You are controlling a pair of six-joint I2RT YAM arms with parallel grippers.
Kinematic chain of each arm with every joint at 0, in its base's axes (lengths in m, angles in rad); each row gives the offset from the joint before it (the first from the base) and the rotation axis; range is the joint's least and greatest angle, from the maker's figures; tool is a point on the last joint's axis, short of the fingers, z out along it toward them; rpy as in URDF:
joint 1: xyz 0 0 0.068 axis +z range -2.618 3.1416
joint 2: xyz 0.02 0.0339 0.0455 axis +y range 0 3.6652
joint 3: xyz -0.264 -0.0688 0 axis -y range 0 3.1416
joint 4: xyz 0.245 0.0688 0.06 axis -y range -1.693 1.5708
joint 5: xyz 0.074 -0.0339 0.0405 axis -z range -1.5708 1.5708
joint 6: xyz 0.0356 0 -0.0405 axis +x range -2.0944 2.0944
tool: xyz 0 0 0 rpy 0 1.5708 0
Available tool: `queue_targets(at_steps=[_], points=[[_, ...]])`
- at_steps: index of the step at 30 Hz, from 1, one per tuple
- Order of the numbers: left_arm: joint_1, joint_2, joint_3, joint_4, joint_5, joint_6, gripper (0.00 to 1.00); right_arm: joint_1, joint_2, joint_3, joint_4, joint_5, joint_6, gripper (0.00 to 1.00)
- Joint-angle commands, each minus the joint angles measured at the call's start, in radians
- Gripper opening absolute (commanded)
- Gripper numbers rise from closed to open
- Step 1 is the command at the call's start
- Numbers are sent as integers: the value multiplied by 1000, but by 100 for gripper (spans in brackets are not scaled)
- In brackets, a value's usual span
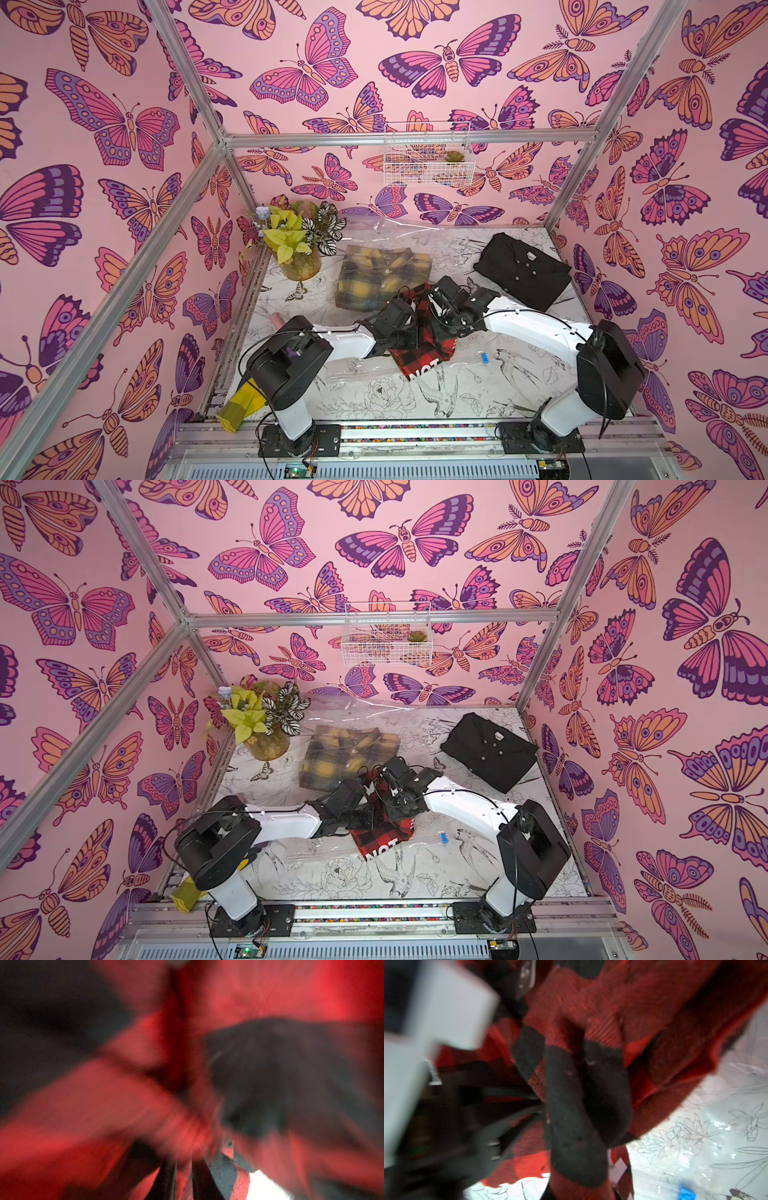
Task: Place the folded shirt into the vacuum bag
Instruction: Pick up the shirt in the vacuum bag.
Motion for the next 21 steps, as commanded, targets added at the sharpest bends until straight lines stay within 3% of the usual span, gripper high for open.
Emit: queue_targets(at_steps=[1,5,10,12,16,19,21], points=[[30,-155,-33,-108,-5,19,20,-37,26,-20,-38,90,-32,0],[52,-227,-75,-222,-16,59,20,-36,-16,12,-69,165,-101,0],[59,-100,-136,-148,9,44,18,47,-17,65,-81,164,-125,0],[59,-60,-154,-93,22,7,15,73,-17,53,-31,76,-107,0],[64,-74,-204,12,29,-37,14,85,31,-54,197,-220,22,0],[70,-78,-213,27,49,-37,14,98,80,-70,246,-298,44,0],[74,-82,-215,31,54,-34,14,103,108,-57,220,-305,21,7]])
